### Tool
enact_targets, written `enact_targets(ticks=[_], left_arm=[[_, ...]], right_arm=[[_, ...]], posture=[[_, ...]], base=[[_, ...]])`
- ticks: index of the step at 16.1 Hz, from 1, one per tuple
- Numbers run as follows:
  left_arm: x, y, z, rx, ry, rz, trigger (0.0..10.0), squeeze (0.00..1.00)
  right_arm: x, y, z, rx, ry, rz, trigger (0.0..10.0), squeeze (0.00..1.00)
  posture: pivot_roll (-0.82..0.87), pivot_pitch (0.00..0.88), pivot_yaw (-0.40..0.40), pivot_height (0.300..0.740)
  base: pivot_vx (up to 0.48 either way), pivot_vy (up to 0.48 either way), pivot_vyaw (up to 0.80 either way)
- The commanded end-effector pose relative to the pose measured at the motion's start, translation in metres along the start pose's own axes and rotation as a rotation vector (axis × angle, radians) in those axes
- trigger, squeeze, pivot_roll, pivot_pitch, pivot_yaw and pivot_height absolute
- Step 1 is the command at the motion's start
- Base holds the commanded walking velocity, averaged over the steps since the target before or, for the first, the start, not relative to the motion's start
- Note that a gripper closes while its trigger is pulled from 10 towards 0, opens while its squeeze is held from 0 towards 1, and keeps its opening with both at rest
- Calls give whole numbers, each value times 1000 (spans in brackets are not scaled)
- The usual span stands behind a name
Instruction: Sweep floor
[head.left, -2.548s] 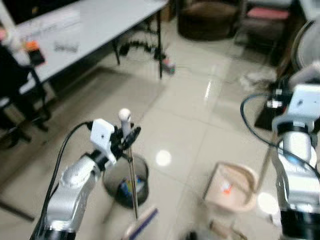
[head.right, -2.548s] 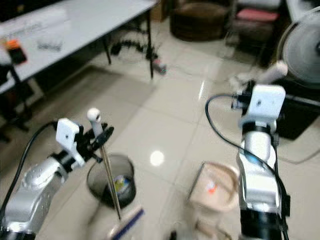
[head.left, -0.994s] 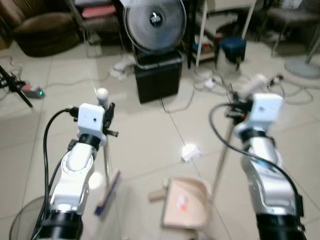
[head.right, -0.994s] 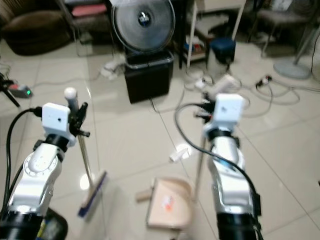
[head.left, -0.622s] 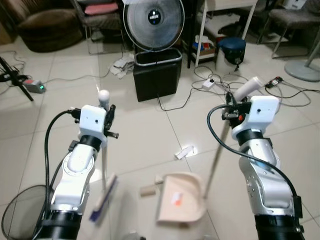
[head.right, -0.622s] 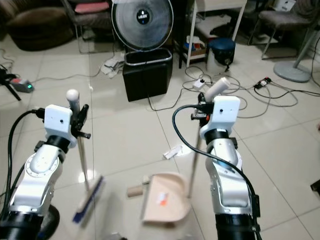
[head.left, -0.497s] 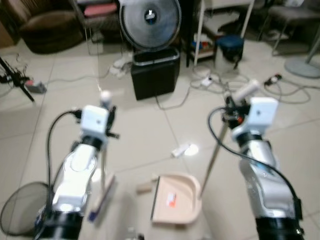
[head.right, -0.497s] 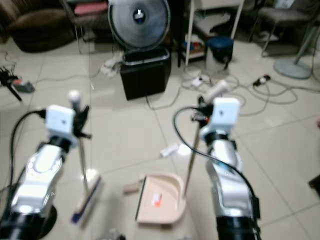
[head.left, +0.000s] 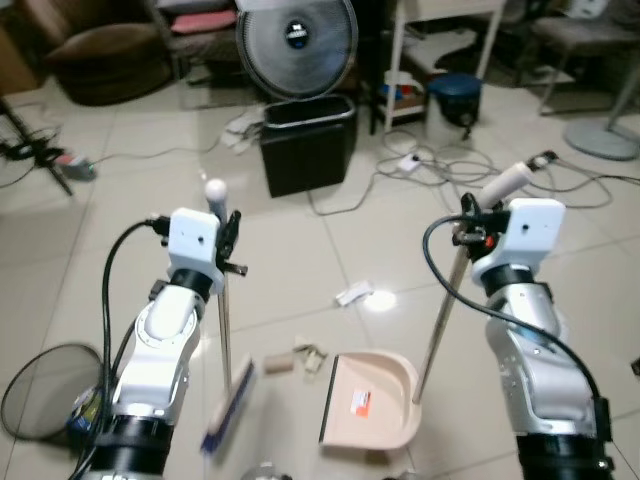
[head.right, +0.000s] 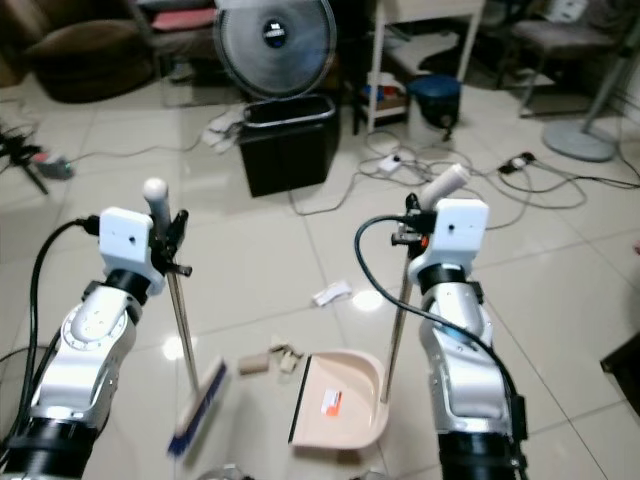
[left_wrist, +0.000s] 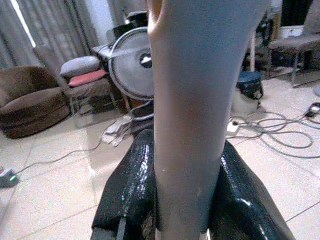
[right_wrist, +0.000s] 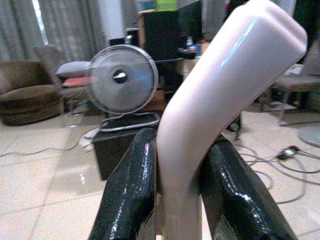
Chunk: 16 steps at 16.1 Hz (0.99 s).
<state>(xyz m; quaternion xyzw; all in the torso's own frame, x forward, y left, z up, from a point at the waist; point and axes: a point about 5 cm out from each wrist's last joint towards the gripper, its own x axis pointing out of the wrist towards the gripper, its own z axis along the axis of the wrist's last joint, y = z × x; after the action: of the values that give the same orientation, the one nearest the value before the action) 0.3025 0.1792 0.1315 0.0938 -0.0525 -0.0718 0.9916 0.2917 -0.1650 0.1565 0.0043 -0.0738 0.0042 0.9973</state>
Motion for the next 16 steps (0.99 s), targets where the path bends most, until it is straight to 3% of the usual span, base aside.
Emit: enact_targets(ticks=[1,4,7,9,16], left_arm=[[2,7,11,34,-49,10,10000,0],[2,5,13,35,-70,-11,10000,0],[2,5,14,42,-76,-2,10000,0],[3,6,14,47,-79,8,10000,0],[4,8,14,56,-89,32,10000,0]], right_arm=[[2,3,7,14,-36,14,10000,0],[2,5,5,13,-22,30,10000,0],[2,5,1,42,6,23,10000,0],[1,4,0,40,9,19,10000,0],[0,2,0,18,1,16,10000,0]], posture=[[-3,62,64,740],[-3,62,64,740],[-3,62,64,740],[-5,62,66,740],[-8,55,65,740]], base=[[0,0,0],[201,0,0],[421,0,0],[437,0,-584],[434,0,0]])
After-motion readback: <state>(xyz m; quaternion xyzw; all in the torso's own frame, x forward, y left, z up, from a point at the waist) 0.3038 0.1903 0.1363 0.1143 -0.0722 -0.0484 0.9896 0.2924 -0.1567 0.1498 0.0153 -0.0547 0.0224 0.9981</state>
